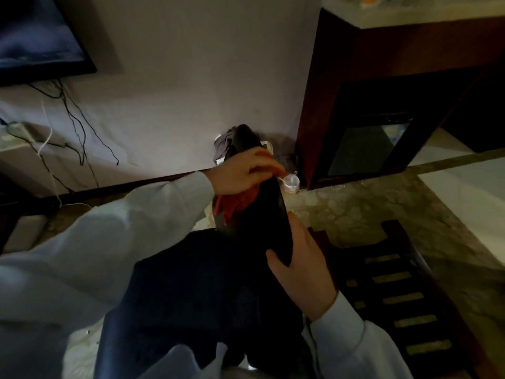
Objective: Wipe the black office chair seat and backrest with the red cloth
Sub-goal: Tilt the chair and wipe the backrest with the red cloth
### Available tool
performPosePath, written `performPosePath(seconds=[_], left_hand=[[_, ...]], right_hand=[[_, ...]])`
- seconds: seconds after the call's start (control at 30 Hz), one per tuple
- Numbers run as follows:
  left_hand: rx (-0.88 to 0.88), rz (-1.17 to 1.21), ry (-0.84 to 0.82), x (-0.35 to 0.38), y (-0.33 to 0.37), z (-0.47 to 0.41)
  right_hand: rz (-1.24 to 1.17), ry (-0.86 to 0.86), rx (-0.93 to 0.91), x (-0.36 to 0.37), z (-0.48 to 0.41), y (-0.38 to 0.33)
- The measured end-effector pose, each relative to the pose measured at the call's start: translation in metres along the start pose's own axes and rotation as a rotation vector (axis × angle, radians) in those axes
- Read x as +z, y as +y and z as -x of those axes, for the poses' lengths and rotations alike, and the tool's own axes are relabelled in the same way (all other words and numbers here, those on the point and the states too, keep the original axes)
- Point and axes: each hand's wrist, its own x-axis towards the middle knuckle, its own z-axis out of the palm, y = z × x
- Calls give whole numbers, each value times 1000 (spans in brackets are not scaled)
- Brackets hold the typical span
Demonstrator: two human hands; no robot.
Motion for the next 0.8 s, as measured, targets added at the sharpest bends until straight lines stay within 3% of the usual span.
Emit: performPosePath(seconds=[0.13,0.27,0.47,0.6,0.8], left_hand=[[-114,-181,227,-15,-24,-25],[-178,-245,167,-10,-34,-33],[-130,-155,225,21,-19,-12],[-76,-175,157,27,-3,5],[158,-58,91,57,33,63]], right_hand=[[17,-3,-8,0,14,2],[48,-18,-8,1,31,3],[-2,-9,6,2,45,1],[-28,31,28,4,48,-1],[-112,62,63,6,50,-3]])
